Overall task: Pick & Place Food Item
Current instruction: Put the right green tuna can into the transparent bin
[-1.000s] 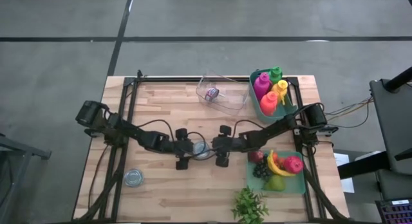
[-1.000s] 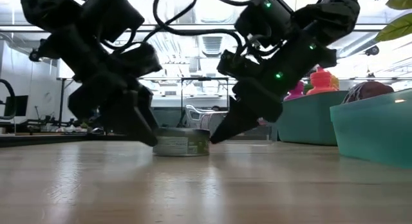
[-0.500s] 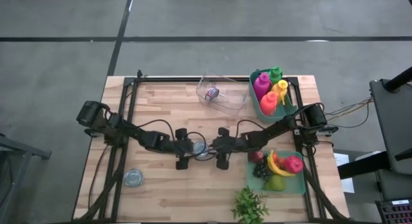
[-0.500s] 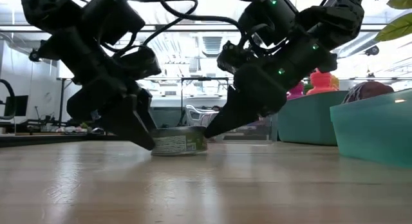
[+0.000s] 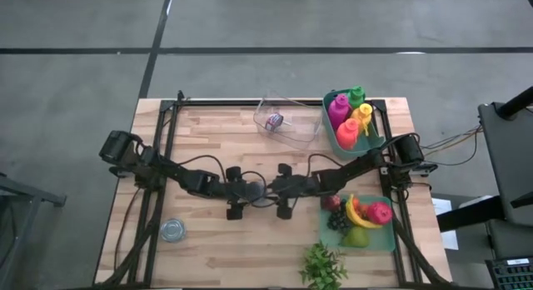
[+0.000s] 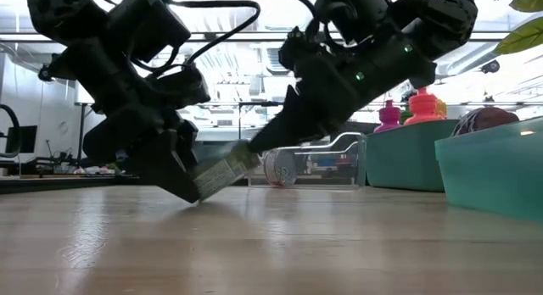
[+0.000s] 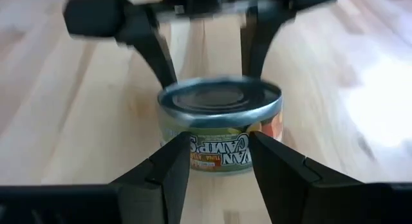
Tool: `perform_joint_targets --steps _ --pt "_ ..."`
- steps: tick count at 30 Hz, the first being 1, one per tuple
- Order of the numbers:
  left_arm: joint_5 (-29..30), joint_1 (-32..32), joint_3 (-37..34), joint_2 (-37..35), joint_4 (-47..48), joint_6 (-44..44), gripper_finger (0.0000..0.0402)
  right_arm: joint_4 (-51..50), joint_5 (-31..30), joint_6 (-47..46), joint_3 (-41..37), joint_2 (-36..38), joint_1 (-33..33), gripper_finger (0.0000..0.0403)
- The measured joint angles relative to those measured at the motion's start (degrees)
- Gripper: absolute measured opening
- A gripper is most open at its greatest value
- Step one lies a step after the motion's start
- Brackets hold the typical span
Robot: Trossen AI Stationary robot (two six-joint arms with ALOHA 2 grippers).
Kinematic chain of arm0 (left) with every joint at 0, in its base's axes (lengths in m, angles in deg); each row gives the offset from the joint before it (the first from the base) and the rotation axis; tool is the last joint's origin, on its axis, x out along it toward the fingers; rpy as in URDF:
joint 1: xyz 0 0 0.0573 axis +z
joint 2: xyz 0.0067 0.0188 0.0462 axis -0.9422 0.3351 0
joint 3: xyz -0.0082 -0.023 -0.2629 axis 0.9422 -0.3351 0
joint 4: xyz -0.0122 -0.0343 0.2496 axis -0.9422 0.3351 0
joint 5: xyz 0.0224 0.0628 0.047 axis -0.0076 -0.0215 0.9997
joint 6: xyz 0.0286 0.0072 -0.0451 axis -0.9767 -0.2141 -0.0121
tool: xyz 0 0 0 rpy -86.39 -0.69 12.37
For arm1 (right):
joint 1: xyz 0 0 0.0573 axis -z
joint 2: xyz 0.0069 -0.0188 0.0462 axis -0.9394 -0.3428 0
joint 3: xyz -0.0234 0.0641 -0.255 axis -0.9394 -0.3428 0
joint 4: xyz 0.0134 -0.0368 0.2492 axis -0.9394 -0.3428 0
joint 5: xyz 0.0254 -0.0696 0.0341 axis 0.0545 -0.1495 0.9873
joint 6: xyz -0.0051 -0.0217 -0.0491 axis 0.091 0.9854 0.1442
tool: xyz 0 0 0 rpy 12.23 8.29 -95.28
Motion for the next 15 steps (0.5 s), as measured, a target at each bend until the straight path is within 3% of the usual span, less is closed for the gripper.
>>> perform_joint_targets --steps 8,15 --pt "-0.4 0.0 0.0 0.0 -0.1 0.4 0.0289 3.9 0.2 1.6 0.2 0.0 0.0 0.0157" --pt "-5.3 0.0 0.0 0.0 -0.4 8.1 0.0289 3.8 0.8 1.6 1.4 0.0 0.0 0.0157"
